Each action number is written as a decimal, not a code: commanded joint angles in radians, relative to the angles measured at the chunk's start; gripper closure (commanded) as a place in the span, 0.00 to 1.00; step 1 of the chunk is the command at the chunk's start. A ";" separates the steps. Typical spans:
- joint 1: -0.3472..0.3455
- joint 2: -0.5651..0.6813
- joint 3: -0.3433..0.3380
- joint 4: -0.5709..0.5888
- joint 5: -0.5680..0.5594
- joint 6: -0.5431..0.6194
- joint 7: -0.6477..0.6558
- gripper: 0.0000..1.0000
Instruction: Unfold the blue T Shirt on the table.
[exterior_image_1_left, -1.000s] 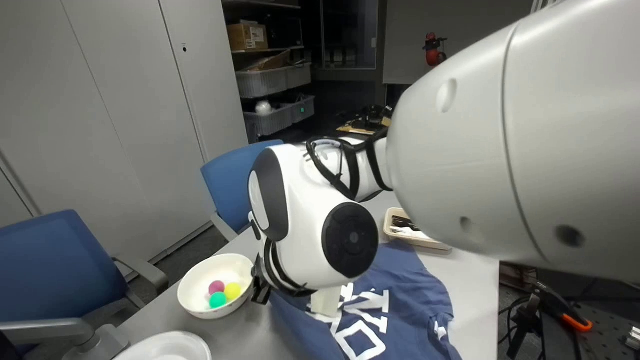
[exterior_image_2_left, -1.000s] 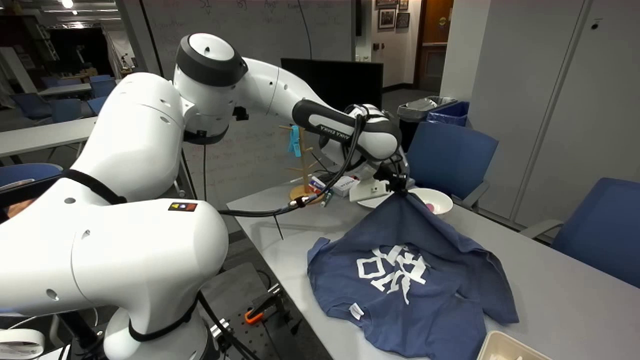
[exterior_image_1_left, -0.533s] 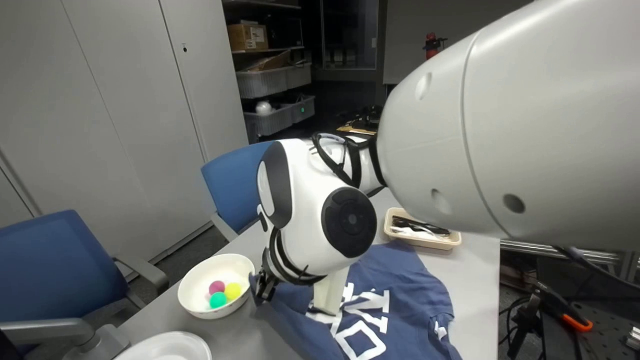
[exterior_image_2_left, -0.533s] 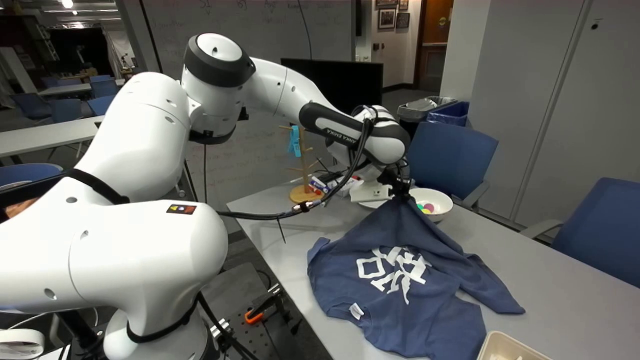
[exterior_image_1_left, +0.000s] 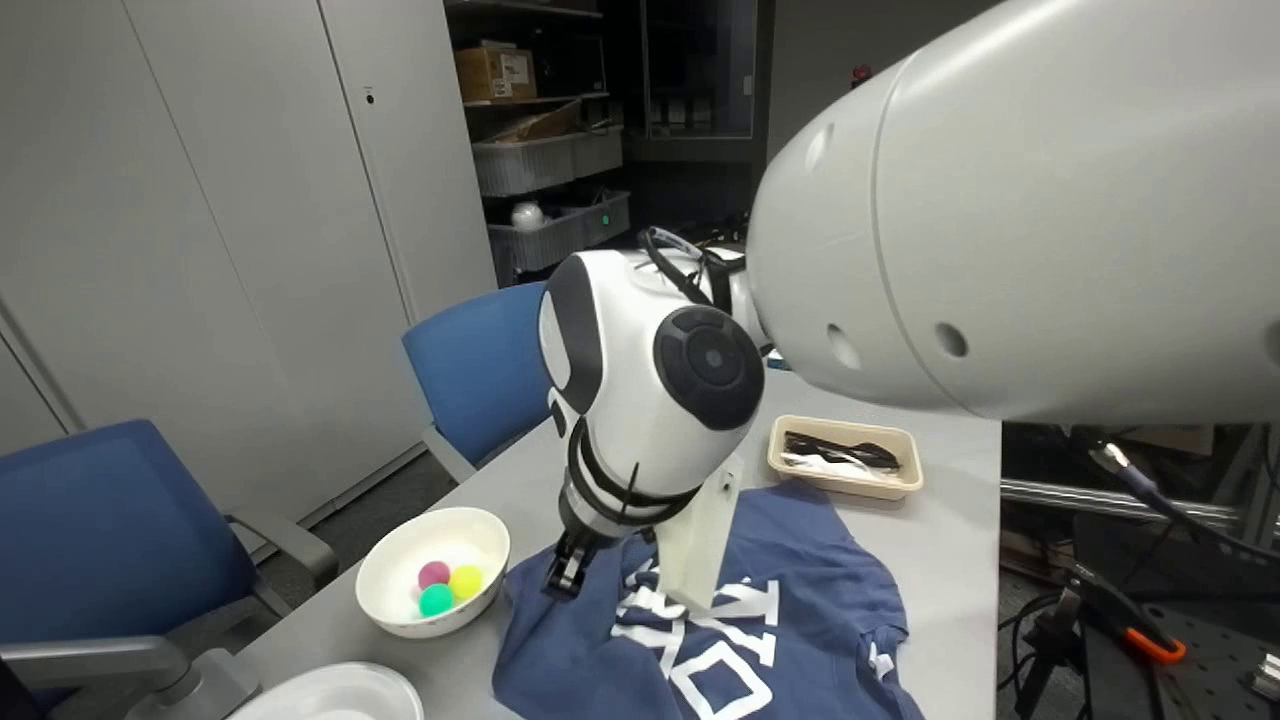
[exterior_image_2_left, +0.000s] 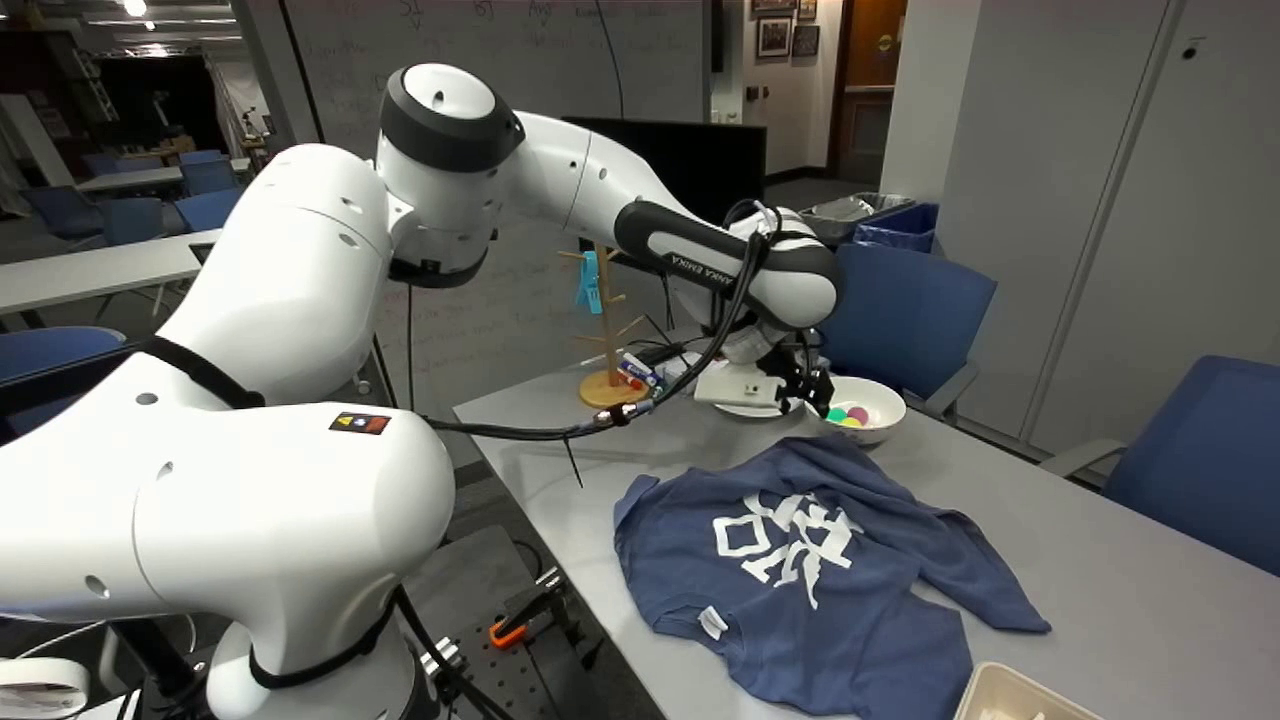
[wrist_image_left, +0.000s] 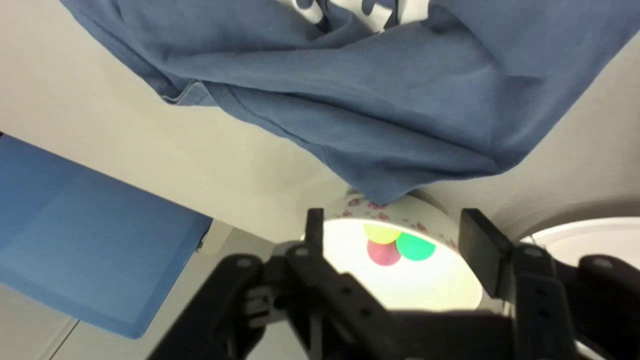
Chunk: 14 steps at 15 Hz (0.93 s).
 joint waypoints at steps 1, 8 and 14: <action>-0.037 -0.064 -0.025 -0.013 -0.073 0.176 -0.050 0.01; -0.030 -0.326 -0.127 -0.151 -0.420 0.385 -0.060 0.00; 0.160 -0.579 -0.375 -0.300 -0.582 0.473 0.080 0.00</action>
